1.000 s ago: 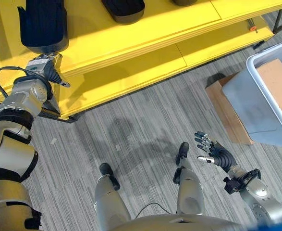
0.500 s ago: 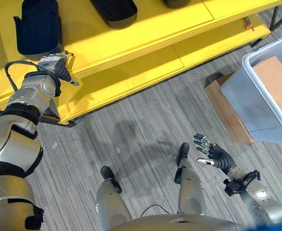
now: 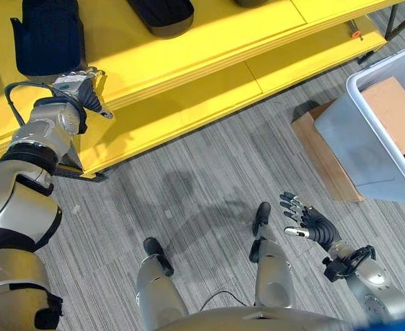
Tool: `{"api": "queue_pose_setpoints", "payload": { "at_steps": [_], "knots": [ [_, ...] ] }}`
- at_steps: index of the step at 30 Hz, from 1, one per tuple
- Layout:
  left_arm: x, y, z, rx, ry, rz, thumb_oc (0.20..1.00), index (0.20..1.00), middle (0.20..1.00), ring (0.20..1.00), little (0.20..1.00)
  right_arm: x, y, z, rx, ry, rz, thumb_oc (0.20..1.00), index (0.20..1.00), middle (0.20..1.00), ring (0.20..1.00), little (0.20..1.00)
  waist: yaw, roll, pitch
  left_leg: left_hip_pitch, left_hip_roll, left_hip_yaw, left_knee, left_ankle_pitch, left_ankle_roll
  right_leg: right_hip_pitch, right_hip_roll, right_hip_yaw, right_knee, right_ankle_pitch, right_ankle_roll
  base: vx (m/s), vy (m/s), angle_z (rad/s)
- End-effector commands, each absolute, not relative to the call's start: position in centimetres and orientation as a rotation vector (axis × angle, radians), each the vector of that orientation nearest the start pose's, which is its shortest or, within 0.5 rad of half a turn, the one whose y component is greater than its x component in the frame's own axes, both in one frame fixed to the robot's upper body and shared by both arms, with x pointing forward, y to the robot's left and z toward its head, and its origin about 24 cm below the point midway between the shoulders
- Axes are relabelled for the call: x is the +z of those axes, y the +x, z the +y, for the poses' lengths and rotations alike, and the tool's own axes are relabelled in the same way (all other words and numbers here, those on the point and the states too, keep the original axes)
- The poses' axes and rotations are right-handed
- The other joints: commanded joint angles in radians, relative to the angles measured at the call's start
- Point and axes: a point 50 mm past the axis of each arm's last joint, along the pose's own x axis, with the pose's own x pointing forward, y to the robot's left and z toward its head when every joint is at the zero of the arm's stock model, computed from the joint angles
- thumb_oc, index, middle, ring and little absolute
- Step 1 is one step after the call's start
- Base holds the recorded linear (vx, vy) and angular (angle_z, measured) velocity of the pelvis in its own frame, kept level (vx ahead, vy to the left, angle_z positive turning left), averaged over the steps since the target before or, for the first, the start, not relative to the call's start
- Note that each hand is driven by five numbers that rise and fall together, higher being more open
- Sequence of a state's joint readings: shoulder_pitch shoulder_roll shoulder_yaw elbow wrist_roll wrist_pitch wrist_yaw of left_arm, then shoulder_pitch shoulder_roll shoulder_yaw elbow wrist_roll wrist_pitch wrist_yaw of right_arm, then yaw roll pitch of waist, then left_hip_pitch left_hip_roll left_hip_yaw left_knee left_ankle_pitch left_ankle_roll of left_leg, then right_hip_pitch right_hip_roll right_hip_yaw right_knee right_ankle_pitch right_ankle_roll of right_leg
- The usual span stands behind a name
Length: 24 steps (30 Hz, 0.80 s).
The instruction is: Move parts from the plastic box to the shelf.
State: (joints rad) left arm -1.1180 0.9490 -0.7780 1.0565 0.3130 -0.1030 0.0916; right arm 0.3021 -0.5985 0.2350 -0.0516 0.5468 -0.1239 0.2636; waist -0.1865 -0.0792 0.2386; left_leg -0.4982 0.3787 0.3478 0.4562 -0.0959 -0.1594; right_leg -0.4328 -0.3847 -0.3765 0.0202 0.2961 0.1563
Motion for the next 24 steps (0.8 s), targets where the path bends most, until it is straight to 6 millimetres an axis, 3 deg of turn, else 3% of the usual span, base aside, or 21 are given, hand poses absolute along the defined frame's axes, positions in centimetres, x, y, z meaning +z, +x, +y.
{"api": "queue_pose_setpoints", "payload": {
  "at_steps": [1,14,20,22,23,24],
  "knots": [
    [27.7,36.9,34.6,0.43,1.469,-0.012,1.0,1.0,1.0,1.0,1.0,3.1,18.7,-22.5,0.386,-0.011,0.162,1.0,1.0,1.0,1.0,1.0,0.008,0.015,0.018,0.023,-0.033,0.033,-0.071,0.08,0.023,0.139,-0.055,0.026,0.096,-0.011,0.105,0.01,0.032,-0.01],
    [29.8,36.8,33.7,0.544,1.447,-0.193,1.0,1.0,1.0,1.0,1.0,3.8,18.9,-22.5,0.394,-0.023,0.127,1.0,1.0,1.0,1.0,1.0,0.003,0.012,0.014,0.0,-0.034,0.039,-0.045,0.068,0.028,0.125,-0.058,0.035,0.084,0.002,0.105,0.0,0.018,-0.04],
    [31.0,36.9,31.7,0.522,1.395,-0.35,1.0,1.0,1.0,1.0,1.0,3.8,19.0,-22.4,0.387,-0.029,0.108,1.0,1.0,1.0,1.0,1.0,0.011,0.013,0.013,-0.001,-0.04,0.035,-0.043,0.064,0.03,0.132,-0.061,0.031,0.079,0.006,0.105,0.0,0.002,-0.01],
    [31.2,36.9,30.7,0.499,1.371,-0.411,1.0,1.0,1.0,1.0,1.0,3.8,19.1,-22.3,0.387,-0.036,0.107,1.0,1.0,1.0,1.0,1.0,0.017,0.014,0.012,0.004,-0.044,0.034,-0.045,0.063,0.031,0.138,-0.064,0.029,0.078,0.004,0.105,0.0,-0.002,0.02],
    [31.4,36.7,29.2,0.443,1.3,-0.505,1.0,1.0,1.0,1.0,1.0,4.0,19.2,-22.2,0.382,-0.035,0.092,1.0,1.0,1.0,1.0,1.0,0.027,0.016,0.01,0.01,-0.048,0.028,-0.05,0.065,0.03,0.15,-0.067,0.023,0.077,0.003,0.105,0.0,-0.007,0.06],
    [31.3,36.7,29.3,0.443,1.299,-0.504,1.0,1.0,1.0,1.0,1.0,4.0,19.2,-22.2,0.383,-0.036,0.092,1.0,1.0,1.0,1.0,1.0,0.025,0.017,0.01,0.011,-0.048,0.028,-0.05,0.065,0.03,0.151,-0.067,0.023,0.076,0.003,0.105,0.0,-0.007,0.08]
  ]
}}
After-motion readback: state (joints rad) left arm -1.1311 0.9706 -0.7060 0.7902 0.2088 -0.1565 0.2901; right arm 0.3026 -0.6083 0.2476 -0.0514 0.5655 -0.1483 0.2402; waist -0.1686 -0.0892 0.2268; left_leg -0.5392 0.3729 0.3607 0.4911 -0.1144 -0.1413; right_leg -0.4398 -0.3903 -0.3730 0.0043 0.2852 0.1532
